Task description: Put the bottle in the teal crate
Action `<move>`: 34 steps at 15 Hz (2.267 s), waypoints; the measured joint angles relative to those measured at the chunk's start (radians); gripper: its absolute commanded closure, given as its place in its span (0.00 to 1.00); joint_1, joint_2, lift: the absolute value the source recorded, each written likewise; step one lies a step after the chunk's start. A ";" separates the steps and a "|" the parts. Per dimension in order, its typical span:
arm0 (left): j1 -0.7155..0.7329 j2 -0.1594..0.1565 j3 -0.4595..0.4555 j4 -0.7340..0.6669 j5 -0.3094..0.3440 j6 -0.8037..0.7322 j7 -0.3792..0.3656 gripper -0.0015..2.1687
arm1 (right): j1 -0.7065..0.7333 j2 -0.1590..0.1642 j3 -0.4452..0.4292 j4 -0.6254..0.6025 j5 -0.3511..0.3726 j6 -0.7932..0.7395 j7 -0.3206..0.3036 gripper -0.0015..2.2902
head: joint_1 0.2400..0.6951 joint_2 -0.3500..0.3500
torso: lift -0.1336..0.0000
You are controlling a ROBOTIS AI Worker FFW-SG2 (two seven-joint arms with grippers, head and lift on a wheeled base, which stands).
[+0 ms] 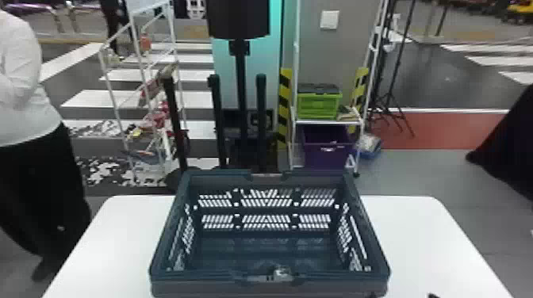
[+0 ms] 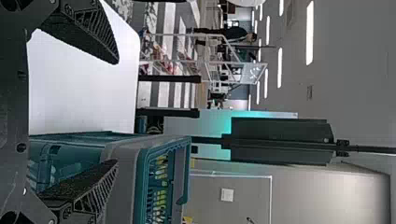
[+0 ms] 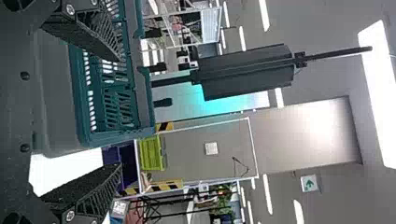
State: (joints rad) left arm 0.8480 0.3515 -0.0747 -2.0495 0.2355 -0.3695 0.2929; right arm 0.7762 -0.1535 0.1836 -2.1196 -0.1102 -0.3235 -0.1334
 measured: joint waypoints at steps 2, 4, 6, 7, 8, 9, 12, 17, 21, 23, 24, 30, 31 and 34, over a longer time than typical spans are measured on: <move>0.003 0.001 0.000 -0.004 -0.001 0.000 0.000 0.06 | 0.040 0.000 -0.011 0.009 0.012 -0.022 0.000 0.05 | 0.57 0.50 | 1.00; 0.005 0.003 -0.001 -0.007 -0.002 0.001 0.000 0.06 | 0.070 0.000 -0.019 0.023 0.021 -0.060 0.000 0.05 | 0.57 0.50 | 1.00; 0.006 0.004 -0.003 -0.009 -0.002 0.004 0.000 0.06 | 0.084 0.000 -0.022 0.033 0.026 -0.089 0.001 0.05 | 0.57 0.50 | 1.00; 0.007 0.005 -0.004 -0.010 -0.002 0.006 0.000 0.06 | 0.087 -0.001 -0.024 0.036 0.027 -0.097 0.002 0.05 | 0.57 0.50 | 1.00; 0.008 0.006 -0.005 -0.013 -0.002 0.007 0.000 0.06 | 0.088 -0.001 -0.025 0.038 0.028 -0.099 0.005 0.05 | 0.57 0.50 | 1.00; 0.010 0.007 -0.005 -0.015 -0.003 0.007 0.000 0.06 | 0.089 -0.001 -0.025 0.040 0.029 -0.099 0.008 0.05 | 0.57 0.50 | 1.00; 0.014 0.010 -0.004 -0.021 -0.004 0.007 0.000 0.06 | 0.090 -0.001 -0.026 0.045 0.031 -0.097 0.011 0.05 | 0.57 0.50 | 1.00; 0.013 0.012 -0.006 -0.022 -0.004 0.015 0.000 0.06 | 0.101 -0.003 -0.027 0.039 0.039 -0.094 0.012 0.05 | 0.57 0.50 | 1.00; 0.010 0.012 -0.007 -0.022 -0.004 0.021 0.000 0.06 | 0.112 -0.001 -0.028 0.032 0.054 -0.095 0.012 0.05 | 0.57 0.50 | 1.00; 0.007 0.013 -0.008 -0.021 -0.004 0.022 0.000 0.06 | 0.118 0.000 -0.030 0.031 0.055 -0.098 0.012 0.05 | 0.57 0.50 | 1.00; 0.006 0.013 -0.010 -0.021 -0.004 0.022 0.000 0.06 | 0.121 0.000 -0.031 0.031 0.055 -0.100 0.012 0.05 | 0.57 0.50 | 1.00; 0.007 0.013 -0.012 -0.021 -0.006 0.022 0.000 0.06 | 0.124 0.002 -0.038 0.034 0.055 -0.099 0.012 0.05 | 0.57 0.50 | 1.00; 0.008 0.011 -0.013 -0.019 -0.007 0.022 0.000 0.06 | 0.125 0.002 -0.039 0.035 0.055 -0.098 0.012 0.05 | 0.57 0.50 | 1.00; 0.009 0.008 -0.016 -0.018 -0.012 0.022 0.001 0.06 | 0.126 0.002 -0.040 0.035 0.055 -0.099 0.013 0.05 | 0.57 0.50 | 1.00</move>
State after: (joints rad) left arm 0.8570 0.3593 -0.0910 -2.0679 0.2237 -0.3473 0.2941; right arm 0.9020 -0.1519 0.1431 -2.0850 -0.0550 -0.4222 -0.1202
